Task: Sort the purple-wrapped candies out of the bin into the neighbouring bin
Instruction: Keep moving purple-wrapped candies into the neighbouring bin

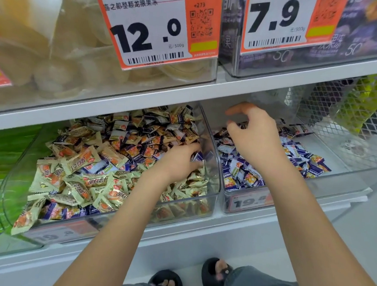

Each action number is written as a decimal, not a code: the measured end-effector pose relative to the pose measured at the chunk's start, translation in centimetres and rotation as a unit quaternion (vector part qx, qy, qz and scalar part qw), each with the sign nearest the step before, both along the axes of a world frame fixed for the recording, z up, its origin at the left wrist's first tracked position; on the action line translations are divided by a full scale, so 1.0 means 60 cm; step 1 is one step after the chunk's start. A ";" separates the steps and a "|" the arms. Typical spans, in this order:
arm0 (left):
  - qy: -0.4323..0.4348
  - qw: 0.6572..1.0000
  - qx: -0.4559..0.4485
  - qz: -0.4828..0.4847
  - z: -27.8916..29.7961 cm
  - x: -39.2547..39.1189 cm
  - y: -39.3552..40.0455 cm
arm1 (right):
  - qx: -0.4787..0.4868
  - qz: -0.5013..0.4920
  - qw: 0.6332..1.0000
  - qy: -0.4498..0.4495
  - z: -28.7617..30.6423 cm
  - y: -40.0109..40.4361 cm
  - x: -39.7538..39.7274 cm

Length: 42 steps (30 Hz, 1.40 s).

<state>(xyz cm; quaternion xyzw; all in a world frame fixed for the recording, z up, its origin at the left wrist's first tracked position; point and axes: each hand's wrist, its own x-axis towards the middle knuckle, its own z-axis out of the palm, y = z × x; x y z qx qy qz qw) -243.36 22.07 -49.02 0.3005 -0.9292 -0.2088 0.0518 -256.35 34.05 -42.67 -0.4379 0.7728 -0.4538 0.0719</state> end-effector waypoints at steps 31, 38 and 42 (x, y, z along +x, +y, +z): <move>0.282 0.930 0.116 0.207 0.098 0.096 0.029 | -0.100 0.002 0.990 -0.096 0.010 0.020 -0.008; 0.060 0.977 -0.029 0.203 0.057 0.129 -0.021 | 0.068 -0.062 0.989 0.117 -0.006 0.009 -0.005; -0.023 0.982 -0.095 0.160 0.034 0.115 -0.037 | -0.060 0.023 0.994 0.087 0.020 -0.008 0.057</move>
